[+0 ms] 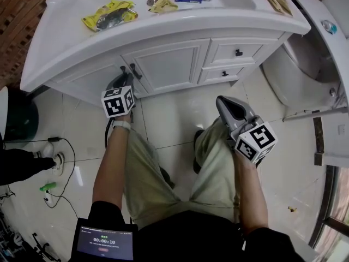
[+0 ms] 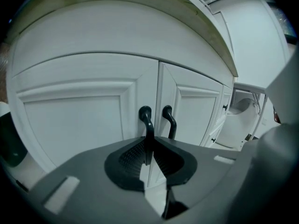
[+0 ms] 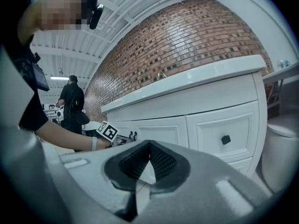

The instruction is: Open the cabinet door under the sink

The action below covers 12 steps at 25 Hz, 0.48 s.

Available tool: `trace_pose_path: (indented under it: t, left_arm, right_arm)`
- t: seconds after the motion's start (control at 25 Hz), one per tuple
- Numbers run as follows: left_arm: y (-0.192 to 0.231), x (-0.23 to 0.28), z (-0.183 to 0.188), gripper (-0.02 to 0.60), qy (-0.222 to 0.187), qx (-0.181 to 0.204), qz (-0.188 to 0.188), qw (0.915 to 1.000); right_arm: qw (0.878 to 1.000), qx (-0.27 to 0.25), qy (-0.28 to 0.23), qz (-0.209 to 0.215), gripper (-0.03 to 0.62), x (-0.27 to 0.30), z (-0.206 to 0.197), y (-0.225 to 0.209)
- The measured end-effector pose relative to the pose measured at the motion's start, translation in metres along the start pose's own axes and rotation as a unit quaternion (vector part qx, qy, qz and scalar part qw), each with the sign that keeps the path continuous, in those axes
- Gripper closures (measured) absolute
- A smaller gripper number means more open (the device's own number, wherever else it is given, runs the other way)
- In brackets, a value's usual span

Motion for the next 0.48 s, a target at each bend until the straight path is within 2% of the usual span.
trace_pose_path:
  t: [0.48]
  left_arm:
    - [-0.005,-0.035,-0.02,0.514,-0.001,0.02,-0.032,0.9993]
  right_arm:
    - [1.0,-0.011,-0.001,0.018,0.602,0.022,0.0,0.022]
Point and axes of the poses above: the fingertips, and each gripper's own axes: x forward along the fingers, y to its left, z out of its top, the point moved 8 cm from there along -x, backward along the fingers
